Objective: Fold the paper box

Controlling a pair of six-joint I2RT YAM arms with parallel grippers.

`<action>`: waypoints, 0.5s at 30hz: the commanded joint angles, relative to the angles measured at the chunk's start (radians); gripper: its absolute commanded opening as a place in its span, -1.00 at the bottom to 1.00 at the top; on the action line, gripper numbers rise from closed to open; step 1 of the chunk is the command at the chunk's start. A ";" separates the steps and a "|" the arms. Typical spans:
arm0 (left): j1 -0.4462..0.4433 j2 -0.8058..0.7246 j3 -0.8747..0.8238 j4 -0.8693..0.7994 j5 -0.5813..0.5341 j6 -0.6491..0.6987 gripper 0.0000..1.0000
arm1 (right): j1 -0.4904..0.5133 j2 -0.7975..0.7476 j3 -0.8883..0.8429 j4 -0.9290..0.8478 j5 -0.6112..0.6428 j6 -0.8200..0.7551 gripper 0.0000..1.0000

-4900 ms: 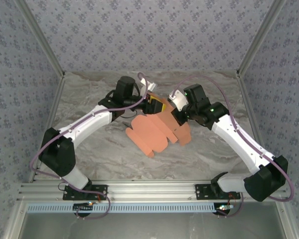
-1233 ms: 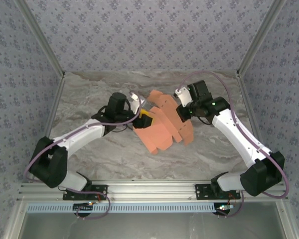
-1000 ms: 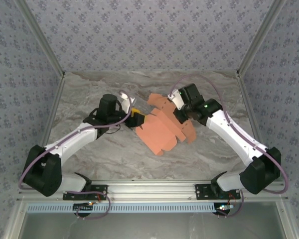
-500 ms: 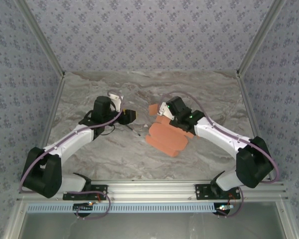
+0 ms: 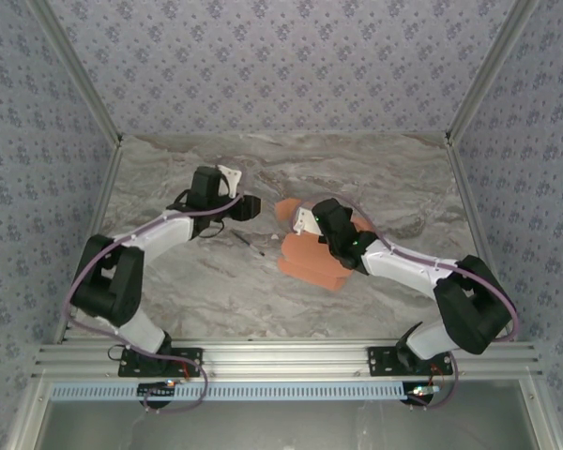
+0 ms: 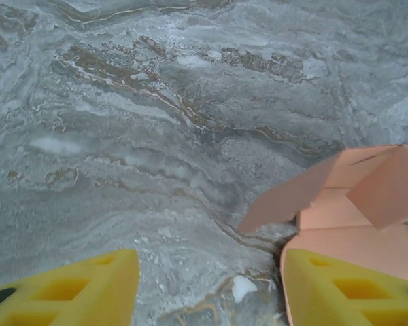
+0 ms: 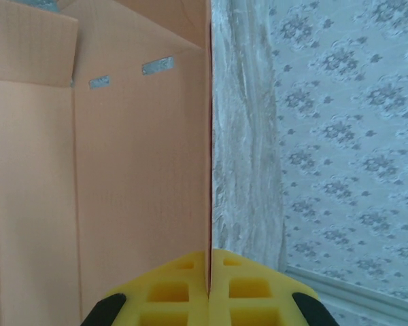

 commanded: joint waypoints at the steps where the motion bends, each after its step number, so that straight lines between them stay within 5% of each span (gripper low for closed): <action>1: 0.007 0.069 0.085 -0.045 0.003 0.083 0.11 | -0.004 -0.011 -0.036 0.140 0.019 -0.088 -1.00; 15: 0.007 0.363 0.384 -0.240 0.117 0.246 -0.04 | -0.061 0.060 -0.105 0.351 -0.055 -0.209 -0.96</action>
